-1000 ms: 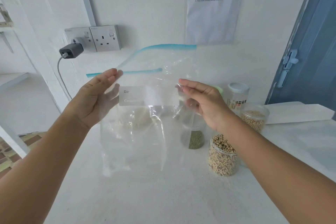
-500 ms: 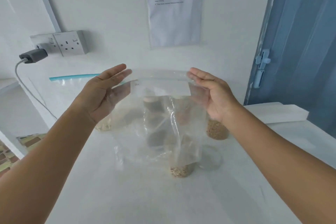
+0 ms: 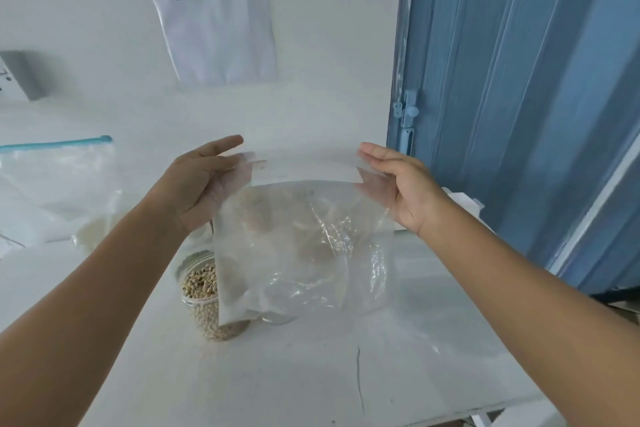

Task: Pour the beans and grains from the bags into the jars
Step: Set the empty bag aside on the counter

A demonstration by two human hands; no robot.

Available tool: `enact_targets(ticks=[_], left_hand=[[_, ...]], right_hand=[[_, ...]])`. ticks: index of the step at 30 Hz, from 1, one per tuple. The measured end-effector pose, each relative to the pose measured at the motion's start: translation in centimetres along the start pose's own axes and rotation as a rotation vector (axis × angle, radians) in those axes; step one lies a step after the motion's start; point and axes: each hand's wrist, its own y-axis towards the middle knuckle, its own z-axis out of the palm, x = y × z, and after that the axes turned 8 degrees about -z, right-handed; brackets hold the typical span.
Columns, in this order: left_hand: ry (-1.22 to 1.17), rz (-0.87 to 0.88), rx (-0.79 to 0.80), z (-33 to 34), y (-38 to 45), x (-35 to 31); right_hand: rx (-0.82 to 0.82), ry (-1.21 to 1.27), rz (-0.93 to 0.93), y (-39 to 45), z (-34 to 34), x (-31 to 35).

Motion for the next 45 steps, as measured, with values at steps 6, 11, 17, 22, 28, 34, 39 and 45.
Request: enact_targets(ticks=[6,11,17,22,28,34,39,45], left_hand=[[0.071,-0.058,0.08,2.3,2.7,1.9],[0.136,-0.072,0.1,5.3,4.0,3.3],[0.133,-0.122,0.049,10.2,5.6,7.1],[0.047,-0.224,0.012,14.9,5.8,11.2],[-0.04,-0.235,-0.025,18.0,5.5,14.9],[0.03,-0.429,-0.04,15.4,5.8,21.7],[0.052,-0.54,-0.019,13.2,6.2,25.4],[0.149,-0.499,-0.017,13.3,7.3,26.3]], right_hand=[[-0.093,0.0,-0.009,0.5,-3.3,0.4],[-0.142,0.012,0.009,1.2,-6.7,0.8],[-0.176,-0.008,0.082,2.4,-12.3,2.6],[-0.165,-0.056,0.223,3.7,-18.2,5.8],[-0.139,-0.092,0.338,5.1,-22.8,8.3],[-0.216,-0.244,0.429,2.8,-27.1,2.2],[-0.228,-0.377,0.474,1.1,-28.7,-0.8],[-0.254,-0.487,0.426,1.3,-29.0,-1.6]])
